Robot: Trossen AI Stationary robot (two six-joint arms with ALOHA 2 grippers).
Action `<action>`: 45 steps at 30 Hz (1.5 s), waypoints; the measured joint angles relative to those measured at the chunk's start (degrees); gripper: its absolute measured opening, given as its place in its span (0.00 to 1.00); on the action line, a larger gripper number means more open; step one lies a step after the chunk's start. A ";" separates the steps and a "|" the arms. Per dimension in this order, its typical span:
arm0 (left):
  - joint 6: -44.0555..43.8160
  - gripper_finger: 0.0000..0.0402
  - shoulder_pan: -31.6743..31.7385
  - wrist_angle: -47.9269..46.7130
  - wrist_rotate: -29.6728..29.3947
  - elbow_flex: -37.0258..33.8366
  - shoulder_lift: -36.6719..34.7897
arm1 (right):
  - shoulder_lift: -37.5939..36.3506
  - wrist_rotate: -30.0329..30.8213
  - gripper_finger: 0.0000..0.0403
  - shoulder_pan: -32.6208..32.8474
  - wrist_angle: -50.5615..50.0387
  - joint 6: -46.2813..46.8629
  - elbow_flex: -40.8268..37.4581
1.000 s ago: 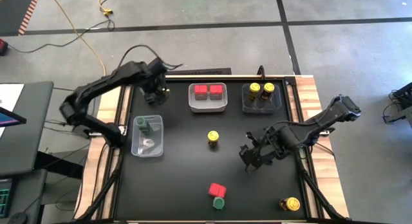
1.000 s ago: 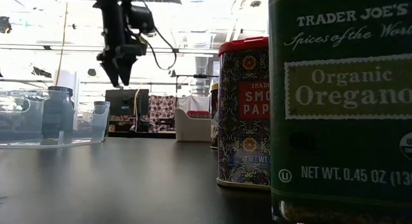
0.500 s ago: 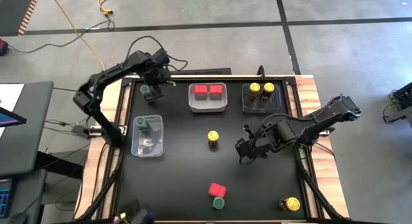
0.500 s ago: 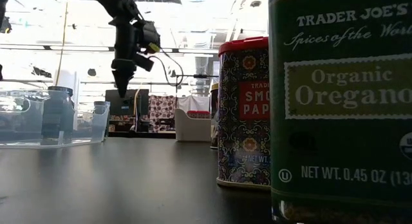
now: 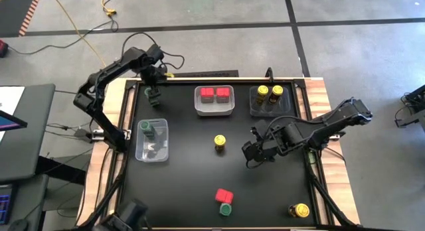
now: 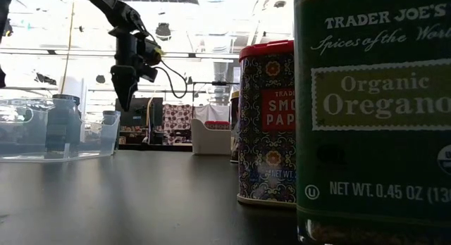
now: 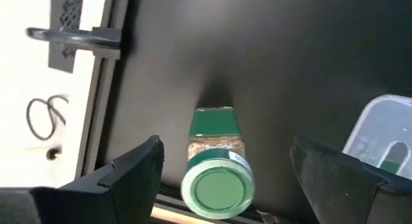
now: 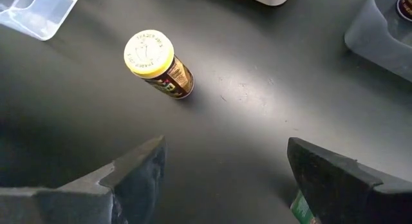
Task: Sort spices by type
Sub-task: Put the top green seasoning bottle into the transparent bin
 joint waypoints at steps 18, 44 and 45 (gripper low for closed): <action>2.43 0.80 0.89 1.17 -3.57 -4.24 -0.02 | 0.02 0.04 0.87 0.00 0.00 0.00 0.00; 0.85 0.62 0.87 10.73 -6.71 -12.63 -0.02 | 0.02 0.06 0.87 0.02 0.02 1.01 0.02; 0.73 0.59 0.87 10.75 -7.05 -12.63 -0.02 | 0.02 0.06 0.87 0.02 0.02 1.01 0.02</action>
